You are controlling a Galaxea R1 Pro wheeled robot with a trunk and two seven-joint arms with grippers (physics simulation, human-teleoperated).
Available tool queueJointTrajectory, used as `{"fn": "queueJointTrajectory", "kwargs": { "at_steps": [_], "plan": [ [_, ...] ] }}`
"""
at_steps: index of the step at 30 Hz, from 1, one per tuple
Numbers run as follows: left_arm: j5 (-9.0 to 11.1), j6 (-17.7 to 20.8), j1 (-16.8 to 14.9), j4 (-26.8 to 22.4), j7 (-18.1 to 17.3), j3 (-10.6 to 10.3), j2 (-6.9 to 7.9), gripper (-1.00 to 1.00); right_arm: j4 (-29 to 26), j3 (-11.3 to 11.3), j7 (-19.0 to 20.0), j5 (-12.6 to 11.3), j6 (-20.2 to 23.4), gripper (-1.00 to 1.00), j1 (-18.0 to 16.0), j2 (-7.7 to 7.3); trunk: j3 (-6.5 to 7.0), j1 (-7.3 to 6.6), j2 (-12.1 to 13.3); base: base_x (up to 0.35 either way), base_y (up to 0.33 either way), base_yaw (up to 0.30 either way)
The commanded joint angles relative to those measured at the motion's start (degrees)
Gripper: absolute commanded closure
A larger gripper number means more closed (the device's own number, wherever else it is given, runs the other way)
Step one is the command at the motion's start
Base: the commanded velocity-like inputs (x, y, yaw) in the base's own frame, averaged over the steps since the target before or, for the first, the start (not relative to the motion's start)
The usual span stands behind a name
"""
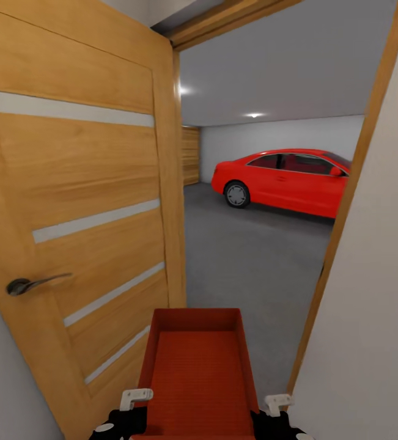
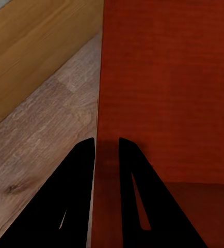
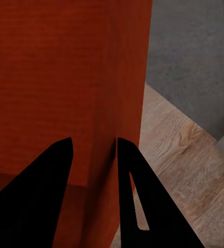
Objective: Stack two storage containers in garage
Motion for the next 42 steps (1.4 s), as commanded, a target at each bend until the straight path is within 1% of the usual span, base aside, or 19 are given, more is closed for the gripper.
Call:
{"fn": "queueJointTrajectory", "kwargs": {
  "at_steps": [1, 9, 27, 37, 42],
  "plan": [
    [-0.5, -1.0, 0.0, -4.3, 0.3, 0.2, 0.34, 1.0, 0.2, 0.5, 0.0, -0.4, -0.1, 1.0, 0.0, -0.35, -0.1, 0.02, -0.1, 0.002, 0.002, -0.255],
    [-0.5, -1.1, 0.0, -4.3, 0.3, 0.2, 0.27, 1.0, 0.2, 0.5, 0.0, -0.4, -0.1, 1.0, 0.0, -0.36, -0.1, 0.02, -0.1, 0.0, 0.047, -0.255],
    [-0.6, -1.1, 0.0, -4.3, 0.3, 0.2, 0.35, 1.0, 0.2, 0.5, 0.0, -0.4, -0.1, 1.0, 0.0, -0.37, -0.1, 0.02, -0.1, 0.018, 0.292, -0.255],
    [-0.6, -1.2, 0.0, -4.3, 0.3, 0.2, 0.35, 1.0, 0.2, 0.5, 0.0, -0.4, -0.1, 1.0, 0.0, -0.35, -0.1, 0.02, -0.1, 0.028, 0.049, -0.255],
    [-0.6, -1.2, 0.0, -4.3, 0.3, 0.3, 0.37, 1.0, 0.2, 0.5, 0.0, -0.4, -0.1, 1.0, 0.0, -0.33, -0.1, 0.02, -0.1, 0.173, 0.172, -0.25]
  ]
}}
